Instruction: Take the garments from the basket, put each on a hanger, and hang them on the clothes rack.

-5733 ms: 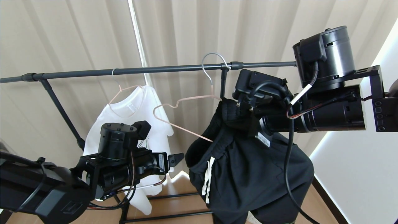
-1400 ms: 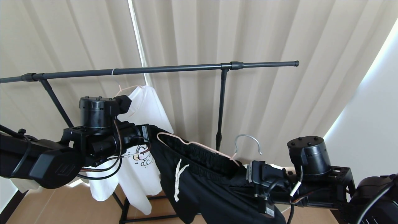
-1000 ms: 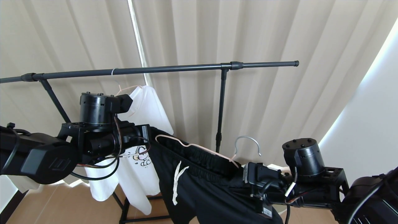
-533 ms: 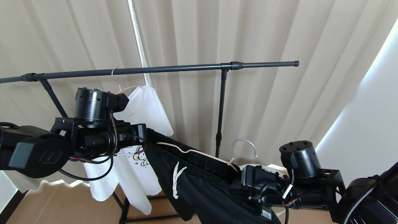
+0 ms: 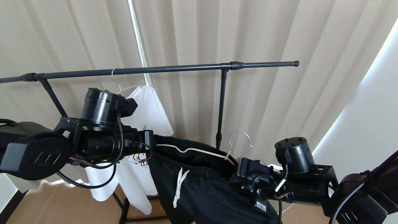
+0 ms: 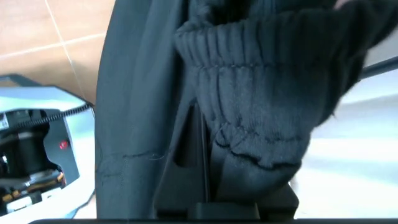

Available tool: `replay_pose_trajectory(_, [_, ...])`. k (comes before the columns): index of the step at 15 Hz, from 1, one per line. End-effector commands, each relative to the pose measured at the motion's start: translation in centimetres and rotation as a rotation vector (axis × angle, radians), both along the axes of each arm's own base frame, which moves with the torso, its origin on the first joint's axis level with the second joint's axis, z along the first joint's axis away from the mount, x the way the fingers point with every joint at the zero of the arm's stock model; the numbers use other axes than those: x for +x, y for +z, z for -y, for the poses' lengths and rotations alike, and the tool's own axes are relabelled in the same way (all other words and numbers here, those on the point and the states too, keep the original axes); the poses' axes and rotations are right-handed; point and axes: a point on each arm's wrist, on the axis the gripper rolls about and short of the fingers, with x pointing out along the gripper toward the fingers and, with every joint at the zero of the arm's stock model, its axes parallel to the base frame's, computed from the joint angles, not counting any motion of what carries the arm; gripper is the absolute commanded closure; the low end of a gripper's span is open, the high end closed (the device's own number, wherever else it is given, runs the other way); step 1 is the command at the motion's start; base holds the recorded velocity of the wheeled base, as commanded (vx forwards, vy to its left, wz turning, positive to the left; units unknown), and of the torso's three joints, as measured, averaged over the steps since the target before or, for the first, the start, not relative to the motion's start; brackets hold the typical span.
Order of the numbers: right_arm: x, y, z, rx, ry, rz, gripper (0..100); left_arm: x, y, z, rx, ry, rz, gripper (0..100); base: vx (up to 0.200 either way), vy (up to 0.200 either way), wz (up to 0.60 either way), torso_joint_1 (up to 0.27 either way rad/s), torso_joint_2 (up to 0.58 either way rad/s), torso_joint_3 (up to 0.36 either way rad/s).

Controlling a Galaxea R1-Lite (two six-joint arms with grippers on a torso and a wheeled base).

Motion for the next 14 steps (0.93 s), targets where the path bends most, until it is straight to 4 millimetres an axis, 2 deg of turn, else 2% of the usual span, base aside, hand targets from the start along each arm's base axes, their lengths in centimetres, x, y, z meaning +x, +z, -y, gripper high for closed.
replay_pose_trajectory(1, [0.4, 0.5, -0.2, 0.023, -0.008, 0.013, 100, -0.6, 0.2, 1.1, -0.008, -0.030, -0.026, 100, 0.000, 0.000, 0.00, 0.000, 0.00, 0.000])
replay_pose_trajectory(5, [0.6, 0.6, -0.4, 0.019, -0.059, 0.018, 100, -1.2, 0.4, 2.3, -0.035, -0.043, -0.057, 100, 0.000, 0.000, 0.00, 0.000, 0.00, 0.000])
replay_pose_trajectory(8, [0.3, 0.2, -1.0, 0.002, -0.049, 0.011, 100, -2.4, 0.9, 3.4, -0.077, -0.097, -0.066, 100, 0.000, 0.000, 0.00, 0.000, 0.00, 0.000])
replay_pose_trajectory(14, [0.9, -0.9, -1.3, -0.024, -0.063, -0.006, 100, -5.1, 2.7, 3.4, -0.151, -0.213, -0.044, 100, 0.000, 0.000, 0.00, 0.000, 0.00, 0.000])
